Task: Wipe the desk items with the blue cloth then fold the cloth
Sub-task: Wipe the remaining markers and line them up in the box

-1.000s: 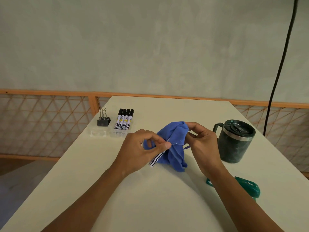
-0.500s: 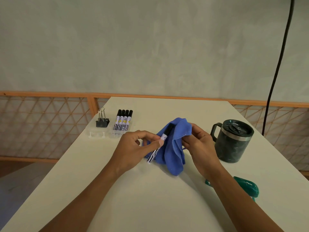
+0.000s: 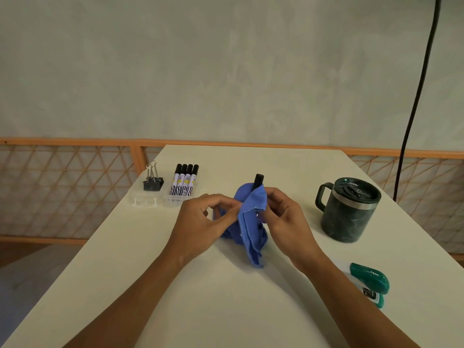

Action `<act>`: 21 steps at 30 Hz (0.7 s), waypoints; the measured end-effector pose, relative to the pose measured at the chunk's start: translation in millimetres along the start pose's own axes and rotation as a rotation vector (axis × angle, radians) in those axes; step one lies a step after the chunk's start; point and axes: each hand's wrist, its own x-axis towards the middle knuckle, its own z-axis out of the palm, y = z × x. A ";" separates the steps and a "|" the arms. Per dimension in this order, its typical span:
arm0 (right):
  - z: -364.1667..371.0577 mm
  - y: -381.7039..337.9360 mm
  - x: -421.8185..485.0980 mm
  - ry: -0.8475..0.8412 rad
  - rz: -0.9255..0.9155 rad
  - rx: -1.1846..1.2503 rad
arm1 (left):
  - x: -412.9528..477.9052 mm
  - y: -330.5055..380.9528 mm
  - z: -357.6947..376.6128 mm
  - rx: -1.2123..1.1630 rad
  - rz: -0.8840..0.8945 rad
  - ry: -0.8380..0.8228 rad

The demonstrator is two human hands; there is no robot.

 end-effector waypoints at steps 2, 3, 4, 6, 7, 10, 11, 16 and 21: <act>0.2 1.0 0.4 0.006 -0.019 -0.051 | 1.9 1.3 -2.8 -0.004 -0.016 0.034; 0.5 1.7 0.0 -0.002 -0.028 -0.102 | 2.4 2.6 -3.9 -0.007 -0.019 0.056; 0.4 2.1 -0.6 -0.017 -0.037 -0.169 | 1.9 5.9 -4.3 -0.018 -0.017 0.073; 0.8 0.9 -2.0 -0.061 -0.076 -0.297 | 0.4 11.7 -3.4 -0.030 -0.008 0.092; 1.4 0.0 -2.6 -0.081 -0.116 -0.352 | -0.1 13.6 -3.4 -0.031 -0.003 0.099; 4.0 -0.3 -2.2 -0.121 -0.234 -0.484 | 1.6 14.3 -4.4 -0.015 -0.006 0.110; 4.8 0.7 -1.6 -0.133 -0.252 -0.502 | 2.5 13.3 -5.1 -0.008 -0.015 0.115; 5.8 9.5 0.8 -0.149 -0.317 -0.598 | 6.7 4.0 -8.2 0.040 -0.005 0.100; 5.6 10.2 1.3 -0.151 -0.300 -0.658 | 9.8 -3.3 -12.3 0.118 0.033 0.125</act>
